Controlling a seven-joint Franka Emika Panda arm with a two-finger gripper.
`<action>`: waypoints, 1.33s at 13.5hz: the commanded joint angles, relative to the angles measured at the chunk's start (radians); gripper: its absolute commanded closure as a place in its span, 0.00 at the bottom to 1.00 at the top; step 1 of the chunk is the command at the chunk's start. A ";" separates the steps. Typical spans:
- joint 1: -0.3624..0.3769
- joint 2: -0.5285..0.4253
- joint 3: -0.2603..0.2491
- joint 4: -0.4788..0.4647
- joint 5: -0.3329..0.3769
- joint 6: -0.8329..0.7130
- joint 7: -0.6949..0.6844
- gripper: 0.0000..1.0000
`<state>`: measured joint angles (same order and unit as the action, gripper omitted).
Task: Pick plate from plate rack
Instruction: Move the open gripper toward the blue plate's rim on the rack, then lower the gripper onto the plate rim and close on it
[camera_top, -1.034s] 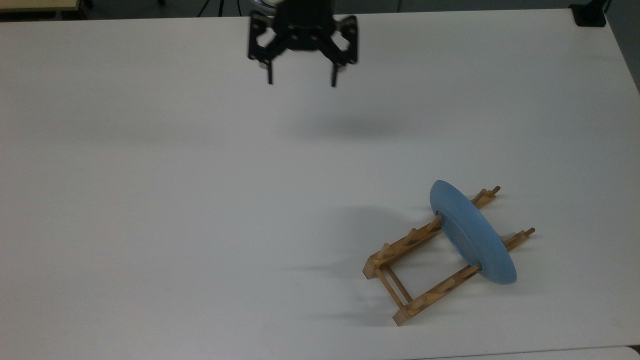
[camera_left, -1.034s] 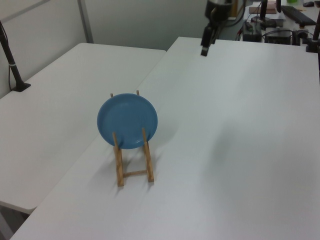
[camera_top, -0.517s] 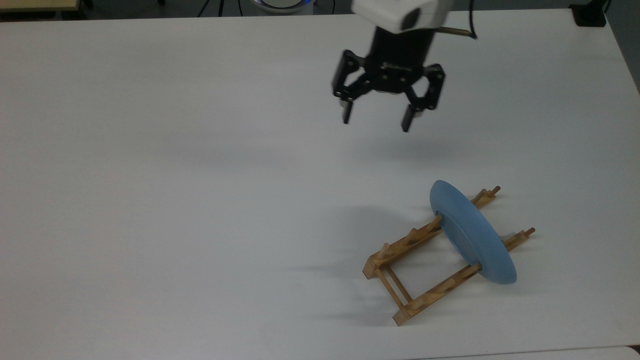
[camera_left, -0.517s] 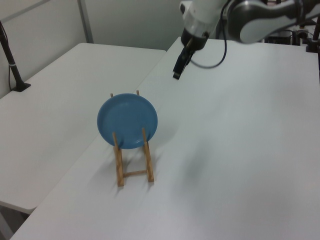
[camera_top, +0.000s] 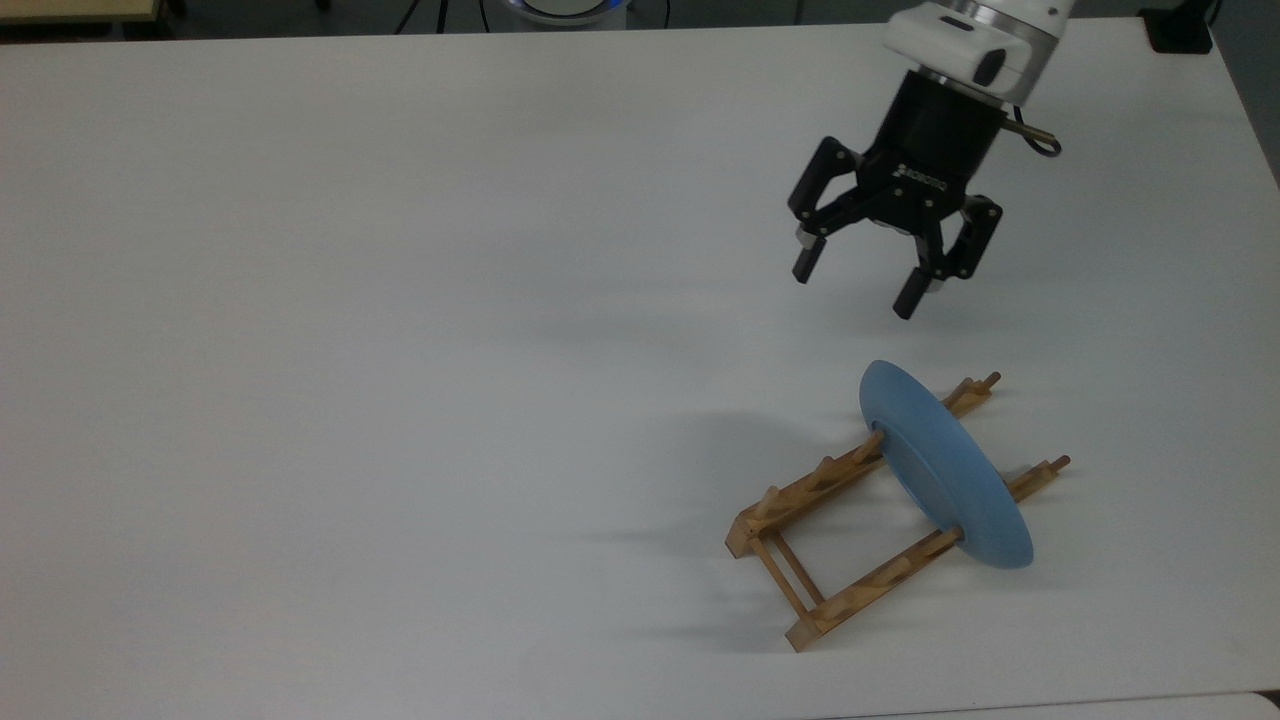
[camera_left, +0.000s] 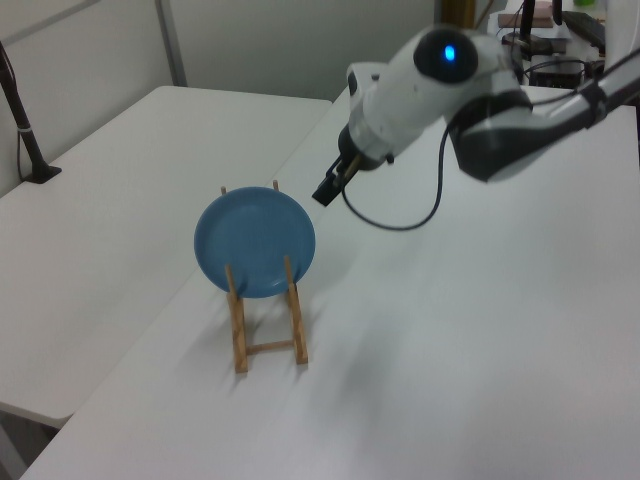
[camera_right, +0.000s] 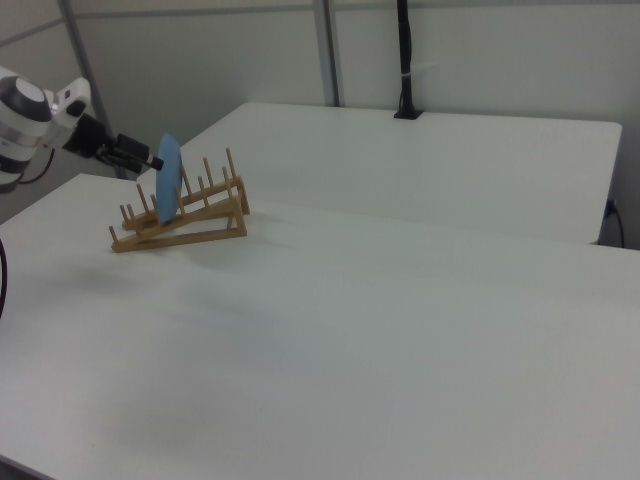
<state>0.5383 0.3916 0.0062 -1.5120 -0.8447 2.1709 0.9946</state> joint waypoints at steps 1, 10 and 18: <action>0.037 0.085 -0.014 0.078 -0.106 0.013 0.127 0.05; 0.032 0.182 -0.015 0.158 -0.154 0.033 0.151 0.33; 0.025 0.190 -0.026 0.158 -0.162 0.073 0.148 0.58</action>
<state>0.5545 0.5783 -0.0099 -1.3693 -0.9866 2.2245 1.1282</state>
